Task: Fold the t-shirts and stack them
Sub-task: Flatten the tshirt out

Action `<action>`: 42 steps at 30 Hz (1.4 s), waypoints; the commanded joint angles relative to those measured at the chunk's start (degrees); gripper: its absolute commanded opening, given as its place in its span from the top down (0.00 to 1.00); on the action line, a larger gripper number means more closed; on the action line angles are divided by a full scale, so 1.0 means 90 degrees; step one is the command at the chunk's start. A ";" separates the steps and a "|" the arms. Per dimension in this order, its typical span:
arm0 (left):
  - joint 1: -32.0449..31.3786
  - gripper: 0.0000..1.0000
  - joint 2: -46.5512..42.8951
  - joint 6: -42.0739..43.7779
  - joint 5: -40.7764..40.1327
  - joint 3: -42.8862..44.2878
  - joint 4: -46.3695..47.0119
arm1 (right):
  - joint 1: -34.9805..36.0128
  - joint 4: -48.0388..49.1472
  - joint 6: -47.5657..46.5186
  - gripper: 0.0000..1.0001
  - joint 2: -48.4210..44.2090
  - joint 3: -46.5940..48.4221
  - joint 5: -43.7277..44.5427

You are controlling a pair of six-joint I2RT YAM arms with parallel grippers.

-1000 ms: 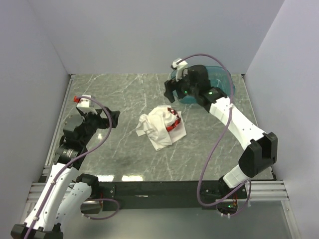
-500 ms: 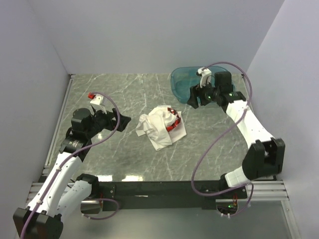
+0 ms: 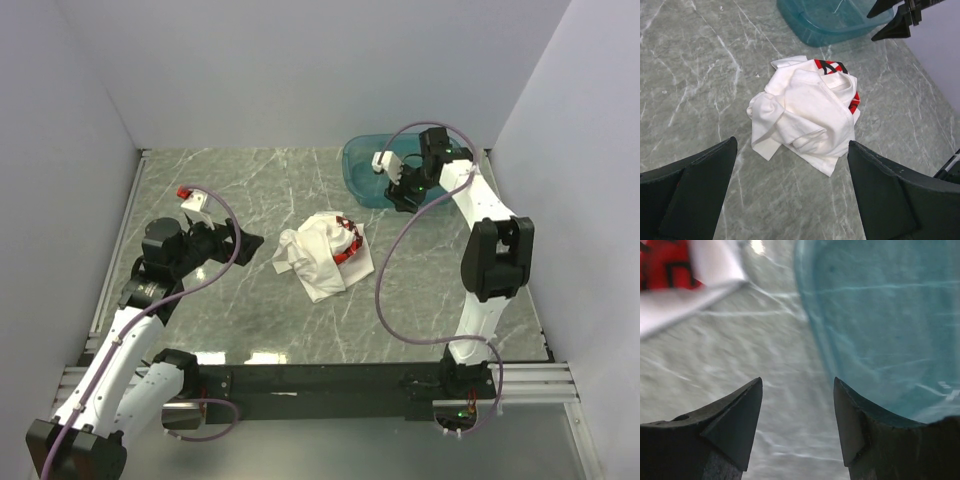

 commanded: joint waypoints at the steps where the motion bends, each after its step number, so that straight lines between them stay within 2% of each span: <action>1: 0.0006 0.00 -0.0007 0.0135 0.0122 0.0068 0.0249 | -0.0117 -0.0248 -0.1579 0.34 0.0289 0.0720 0.0046; 5: 0.0006 0.01 0.0100 0.0164 0.0122 0.0078 0.0220 | -0.0107 -0.0491 -0.1549 0.34 0.1167 0.1782 0.0290; 9: 0.0006 0.01 0.0150 0.0193 0.0122 0.0078 0.0220 | -0.0097 -0.0502 -0.1734 0.34 0.1841 0.2059 0.0895; 17: 0.0006 0.01 0.0237 0.0242 0.0181 0.0088 0.0240 | -0.0097 -0.0413 -0.1784 0.38 0.2164 0.1971 0.1092; 21: 0.0006 0.01 0.0267 0.0242 0.0161 0.0098 0.0220 | -0.0127 -0.0346 -0.1658 0.39 0.2106 0.2020 0.0877; 25: 0.0006 0.01 0.0228 0.0252 0.0151 0.0069 0.0240 | -0.0136 0.0192 -0.0770 0.39 0.1863 0.2195 0.0682; 26: 0.0006 0.01 0.0237 0.0262 0.0142 0.0088 0.0230 | -0.0185 0.0134 -0.0633 0.39 0.1785 0.2408 0.0353; 30: 0.0006 0.01 0.0228 0.0262 0.0161 0.0088 0.0240 | -0.0351 -0.0714 -0.1070 0.38 0.1366 0.2635 -0.0692; 33: 0.0006 0.01 0.0208 0.0262 0.0171 0.0088 0.0250 | -0.0371 -0.1153 -0.1782 0.36 0.1033 0.2294 -0.0899; 39: 0.0006 0.01 0.0150 0.0252 0.0210 0.0078 0.0250 | -0.0371 -0.2656 -0.2818 0.36 0.1275 0.2410 -0.0599; 42: 0.0006 0.01 0.0120 0.0252 0.0220 0.0059 0.0259 | -0.0381 -0.2865 -0.2937 0.36 0.1481 0.2450 -0.0247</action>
